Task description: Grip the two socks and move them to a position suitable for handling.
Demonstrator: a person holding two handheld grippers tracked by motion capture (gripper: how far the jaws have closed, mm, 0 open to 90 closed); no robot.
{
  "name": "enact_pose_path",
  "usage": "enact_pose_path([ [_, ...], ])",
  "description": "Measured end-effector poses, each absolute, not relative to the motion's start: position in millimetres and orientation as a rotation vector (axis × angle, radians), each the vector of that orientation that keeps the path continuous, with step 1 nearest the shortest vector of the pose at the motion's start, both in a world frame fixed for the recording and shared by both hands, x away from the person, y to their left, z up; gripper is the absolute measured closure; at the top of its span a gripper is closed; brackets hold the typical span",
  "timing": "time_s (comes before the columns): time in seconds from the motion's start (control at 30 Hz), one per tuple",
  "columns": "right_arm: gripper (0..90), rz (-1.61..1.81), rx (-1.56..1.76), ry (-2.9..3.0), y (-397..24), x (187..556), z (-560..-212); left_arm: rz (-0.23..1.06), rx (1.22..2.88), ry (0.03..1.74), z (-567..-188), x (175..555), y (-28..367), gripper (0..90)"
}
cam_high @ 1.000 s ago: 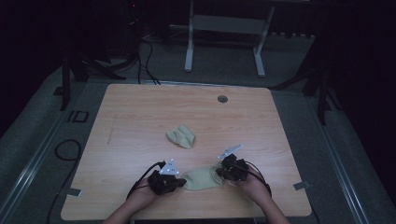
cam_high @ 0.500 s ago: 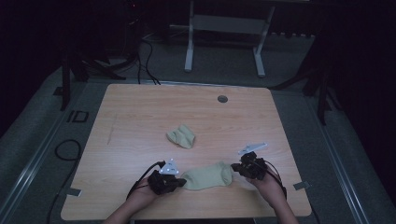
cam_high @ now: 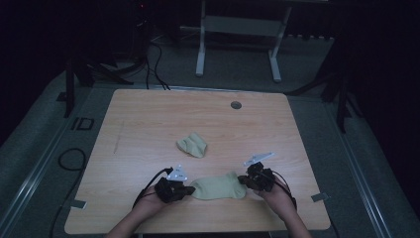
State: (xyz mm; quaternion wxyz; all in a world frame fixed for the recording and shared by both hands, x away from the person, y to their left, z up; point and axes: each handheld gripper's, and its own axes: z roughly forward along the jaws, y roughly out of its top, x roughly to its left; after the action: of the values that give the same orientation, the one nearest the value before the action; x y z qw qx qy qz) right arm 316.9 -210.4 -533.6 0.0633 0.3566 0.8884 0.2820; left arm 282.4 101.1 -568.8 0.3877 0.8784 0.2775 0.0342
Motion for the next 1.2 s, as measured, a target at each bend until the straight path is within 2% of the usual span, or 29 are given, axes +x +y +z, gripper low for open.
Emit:
enact_pose_path([
  [0.17,89.9,0.85,1.105,2.7,-216,312,-546,0.07,2.236,0.699,-569,285,102,90.0],
  [0.47,89.9,0.872,1.129,2.699,-226,291,-547,0.063,2.244,0.689,-568,286,102,89.9],
  [0.7,89.8,0.88,1.142,2.698,-226,292,-547,0.047,2.23,0.697,-569,287,102,89.8],
  [0.83,85.2,0.914,1.135,2.691,-225,293,-540,0.014,2.222,0.698,-569,288,104,88.9],
  [0.93,77.8,0.943,1.121,2.665,-225,296,-529,0.005,2.204,0.709,-567,286,104,81.1],
  [1.03,70.1,0.95,1.093,2.636,-224,301,-519,0.024,2.201,0.686,-562,283,105,68.3],
  [1.13,62.0,0.955,1.078,2.626,-221,307,-510,0.052,2.192,0.697,-559,281,109,62.5],
  [1.2,60.2,0.963,1.075,2.615,-220,312,-506,0.063,2.195,0.703,-559,281,112,61.7],
])
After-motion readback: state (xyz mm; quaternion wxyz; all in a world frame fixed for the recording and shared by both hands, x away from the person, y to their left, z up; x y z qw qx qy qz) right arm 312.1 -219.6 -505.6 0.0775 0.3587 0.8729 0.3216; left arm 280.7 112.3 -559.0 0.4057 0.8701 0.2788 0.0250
